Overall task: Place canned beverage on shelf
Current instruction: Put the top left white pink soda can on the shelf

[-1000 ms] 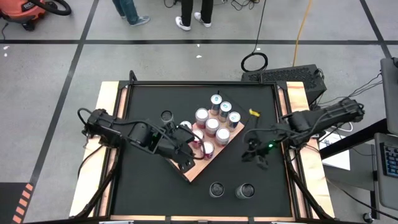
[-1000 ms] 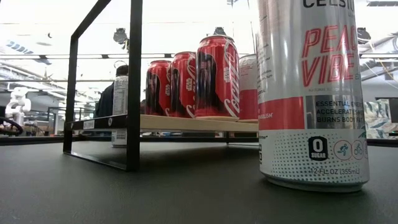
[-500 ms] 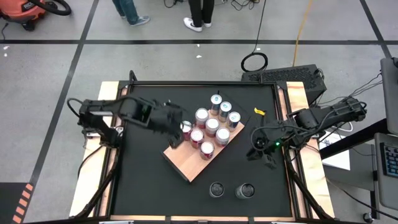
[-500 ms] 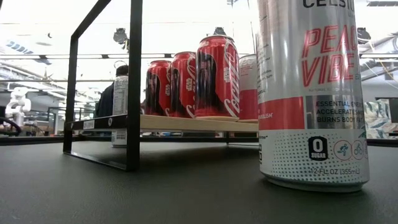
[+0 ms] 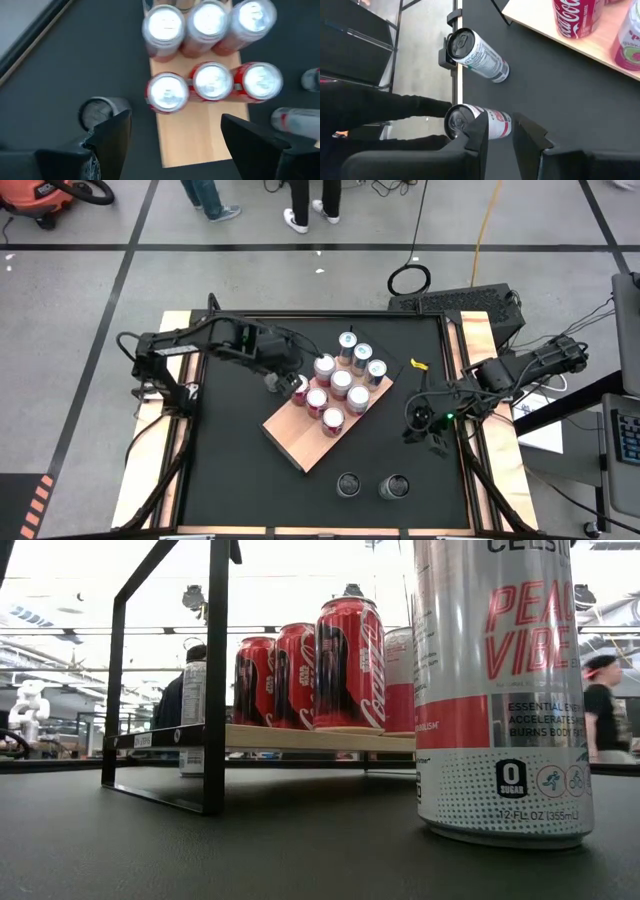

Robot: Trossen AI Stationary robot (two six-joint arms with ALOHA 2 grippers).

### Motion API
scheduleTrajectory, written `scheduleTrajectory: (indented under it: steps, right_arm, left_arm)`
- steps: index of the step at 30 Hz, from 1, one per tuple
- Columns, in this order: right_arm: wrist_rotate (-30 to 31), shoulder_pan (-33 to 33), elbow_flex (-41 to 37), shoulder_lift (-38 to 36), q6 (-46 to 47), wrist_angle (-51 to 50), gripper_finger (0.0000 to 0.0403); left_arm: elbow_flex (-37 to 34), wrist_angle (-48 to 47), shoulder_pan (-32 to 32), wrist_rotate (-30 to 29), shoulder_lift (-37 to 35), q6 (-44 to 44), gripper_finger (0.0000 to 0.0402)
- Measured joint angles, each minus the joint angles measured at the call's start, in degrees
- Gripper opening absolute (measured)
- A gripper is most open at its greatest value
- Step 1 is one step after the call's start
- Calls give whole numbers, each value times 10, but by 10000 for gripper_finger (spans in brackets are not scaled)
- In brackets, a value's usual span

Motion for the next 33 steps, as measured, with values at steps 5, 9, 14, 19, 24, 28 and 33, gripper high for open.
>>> scheduleTrajectory:
  steps: [5,9,14,19,24,28,33]
  right_arm:
    - [3,2,0,0,27,0,63]
    - [28,0,0,0,64,0,63]
    - [38,0,0,0,126,0,63]
    - [65,0,0,0,177,0,63]
    - [84,0,0,4,214,0,63]
    - [111,0,0,5,233,1,63]
    - [122,0,0,9,244,6,63]
  left_arm:
    - [-30,0,63,33,-12,72,303]
    - [-58,-1,128,63,-29,100,303]
    - [-103,0,185,127,-36,202,303]
    - [-165,0,217,146,-45,248,303]
    - [-224,-2,227,153,-49,248,303]
    - [-249,-1,230,159,-48,232,303]
    - [-267,7,230,169,-48,246,303]
